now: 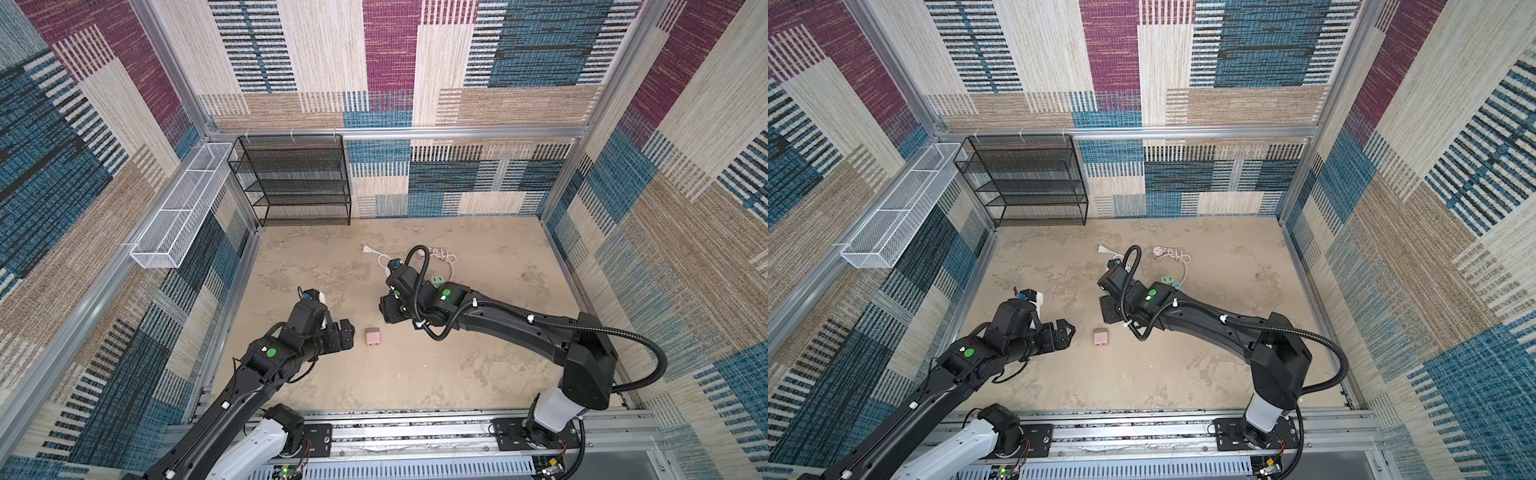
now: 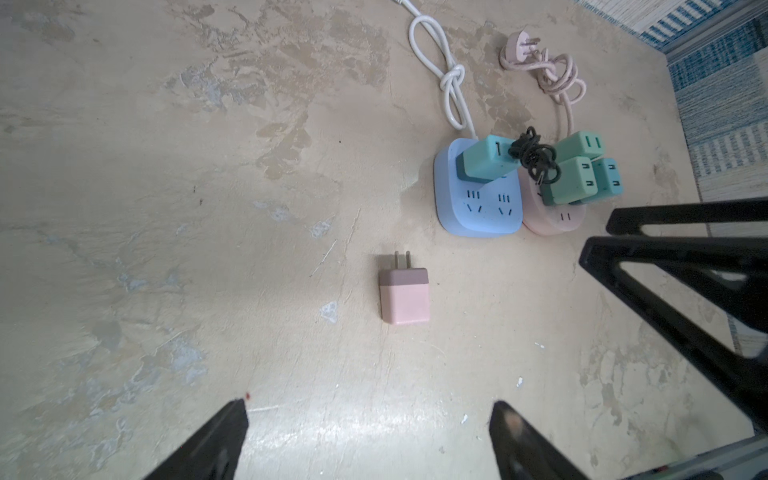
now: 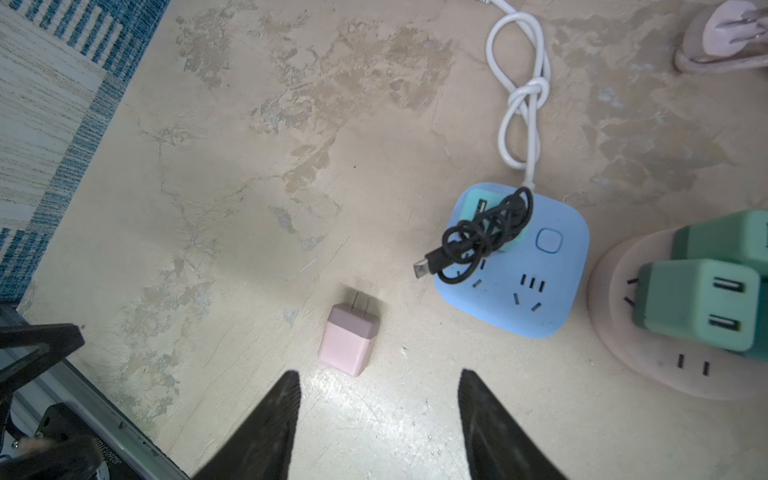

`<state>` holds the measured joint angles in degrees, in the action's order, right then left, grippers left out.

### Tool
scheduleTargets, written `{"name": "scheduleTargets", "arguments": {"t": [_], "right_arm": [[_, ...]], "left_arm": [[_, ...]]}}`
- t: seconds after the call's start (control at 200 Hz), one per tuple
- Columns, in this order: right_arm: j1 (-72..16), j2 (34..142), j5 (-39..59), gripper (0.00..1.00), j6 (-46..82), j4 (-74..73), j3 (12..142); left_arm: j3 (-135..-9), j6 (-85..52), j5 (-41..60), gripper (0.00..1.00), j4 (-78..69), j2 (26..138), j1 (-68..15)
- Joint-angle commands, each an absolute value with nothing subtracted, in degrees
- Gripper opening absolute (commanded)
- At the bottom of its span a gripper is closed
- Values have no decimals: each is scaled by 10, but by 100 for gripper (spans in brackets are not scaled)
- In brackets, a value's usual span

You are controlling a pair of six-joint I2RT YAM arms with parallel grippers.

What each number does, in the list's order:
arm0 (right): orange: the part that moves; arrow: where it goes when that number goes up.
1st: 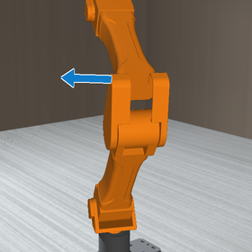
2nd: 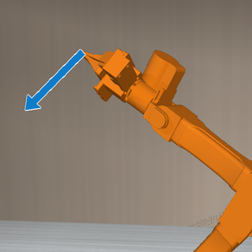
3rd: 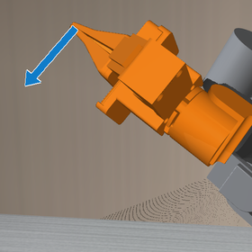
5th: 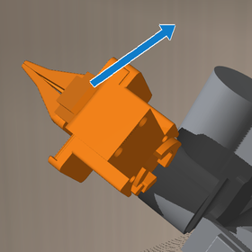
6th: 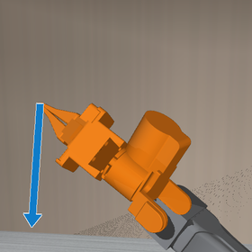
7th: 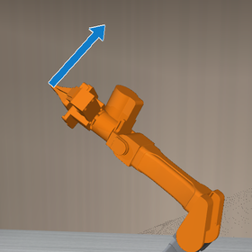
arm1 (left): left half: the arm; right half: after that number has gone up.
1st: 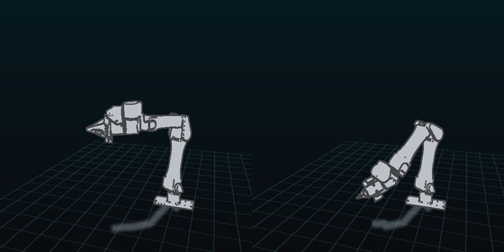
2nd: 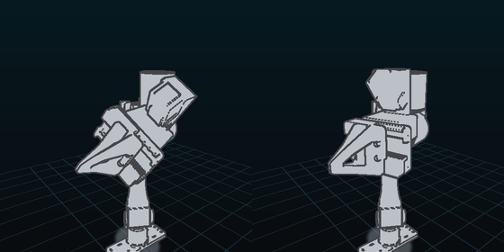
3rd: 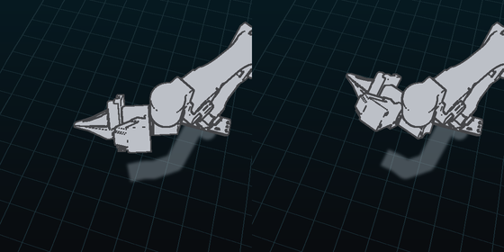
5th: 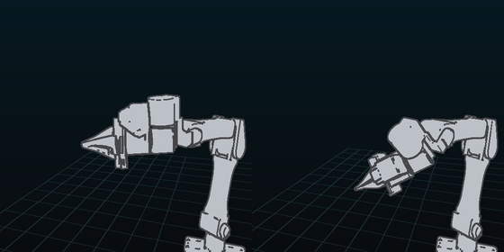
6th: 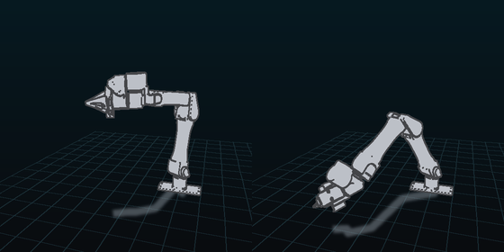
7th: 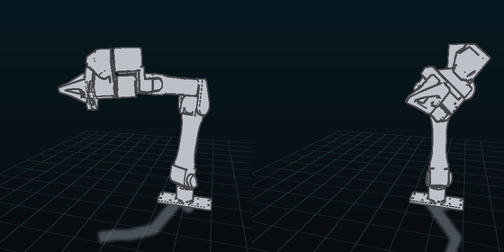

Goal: Insert the plug
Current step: 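Open the right gripper and lift it off the plugged teal adapter, then move the right gripper to the pink adapter and grasp it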

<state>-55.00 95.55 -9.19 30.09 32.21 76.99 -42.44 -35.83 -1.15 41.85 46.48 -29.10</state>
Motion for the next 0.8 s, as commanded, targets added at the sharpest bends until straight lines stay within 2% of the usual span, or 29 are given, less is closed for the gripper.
{"name": "scheduleTargets", "arguments": {"t": [0.0,0.265,0.791], "right_arm": [[-558,957,-103,62,325,294,753],[-578,983,-101,59,357,282,739],[-585,1054,-61,61,397,260,740]], "left_arm": [[-417,-368,2,96,428,459,-291],[-396,-381,6,95,442,443,-291],[-368,-398,-12,94,444,424,-291]]}}
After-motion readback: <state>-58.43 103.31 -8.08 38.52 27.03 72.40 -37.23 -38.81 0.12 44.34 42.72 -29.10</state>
